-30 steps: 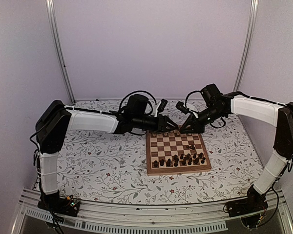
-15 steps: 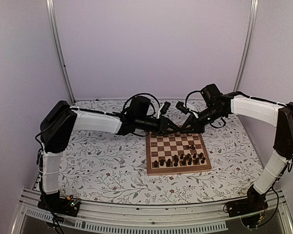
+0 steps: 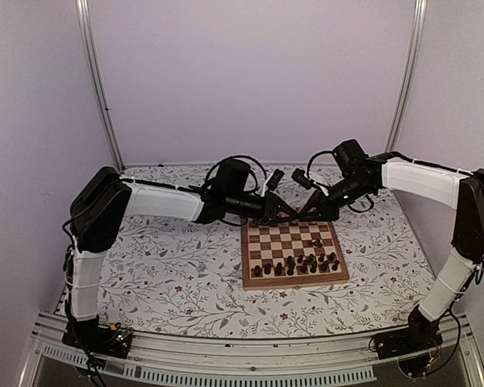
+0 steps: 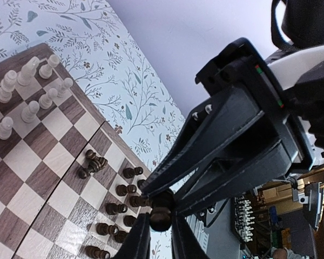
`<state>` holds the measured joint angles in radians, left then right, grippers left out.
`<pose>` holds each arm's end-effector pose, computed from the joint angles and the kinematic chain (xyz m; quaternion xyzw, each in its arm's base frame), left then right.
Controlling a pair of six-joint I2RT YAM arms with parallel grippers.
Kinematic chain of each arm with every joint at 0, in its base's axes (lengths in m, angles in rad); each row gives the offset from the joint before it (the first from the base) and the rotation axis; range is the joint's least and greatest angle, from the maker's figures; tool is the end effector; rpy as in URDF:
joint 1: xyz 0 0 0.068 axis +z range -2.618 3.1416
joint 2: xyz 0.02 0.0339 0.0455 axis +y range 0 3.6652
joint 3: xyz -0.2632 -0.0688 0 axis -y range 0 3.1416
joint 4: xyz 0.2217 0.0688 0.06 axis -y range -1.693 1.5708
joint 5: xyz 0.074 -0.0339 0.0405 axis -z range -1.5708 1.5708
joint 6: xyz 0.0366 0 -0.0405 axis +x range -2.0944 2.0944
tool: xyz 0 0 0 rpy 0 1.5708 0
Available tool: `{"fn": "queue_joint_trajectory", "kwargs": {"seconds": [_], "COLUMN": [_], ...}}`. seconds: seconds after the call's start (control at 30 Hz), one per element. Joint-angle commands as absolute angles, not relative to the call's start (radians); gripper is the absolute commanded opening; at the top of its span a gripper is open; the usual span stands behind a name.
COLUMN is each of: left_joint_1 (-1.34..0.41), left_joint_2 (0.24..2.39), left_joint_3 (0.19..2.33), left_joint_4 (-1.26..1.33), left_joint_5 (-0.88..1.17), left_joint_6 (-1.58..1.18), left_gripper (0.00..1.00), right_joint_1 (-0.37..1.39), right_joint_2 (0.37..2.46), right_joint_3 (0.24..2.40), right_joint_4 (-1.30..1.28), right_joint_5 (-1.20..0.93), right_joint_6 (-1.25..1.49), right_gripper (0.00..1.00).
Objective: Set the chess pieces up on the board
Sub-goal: Pick up the chess piece from the chessboard.
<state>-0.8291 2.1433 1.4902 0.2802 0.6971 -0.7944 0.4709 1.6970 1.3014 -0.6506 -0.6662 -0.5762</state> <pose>0.3003 -0.3625 0.2105 0.2060 0.7728 -0.5786 0.1600 0.2859 0.1709 0.2556 -0.5297 0.7481 0.3025 0.2613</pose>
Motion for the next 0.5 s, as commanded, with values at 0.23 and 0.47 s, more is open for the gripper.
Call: {"fn": "queue_joint_trajectory", "kwargs": {"seconds": [0.23,0.47], "left_joint_1": [-0.835,-0.830], "left_joint_2": [2.158,2.058], "left_joint_3": [1.527,1.574], "left_joint_4": [0.316,-0.077], "left_joint_5": [0.729,0.558], "left_joint_6": [-0.774,-0.478], "left_gripper": [0.08,0.08], "right_joint_1": [0.474,0.382], "right_joint_2": [1.705,1.601], "right_joint_3": [1.292,1.275], "right_joint_4": [-0.648,-0.658], "right_joint_5": [-0.693,-0.752], "right_joint_6": [-0.584,-0.612], "right_gripper": [0.21,0.44]}}
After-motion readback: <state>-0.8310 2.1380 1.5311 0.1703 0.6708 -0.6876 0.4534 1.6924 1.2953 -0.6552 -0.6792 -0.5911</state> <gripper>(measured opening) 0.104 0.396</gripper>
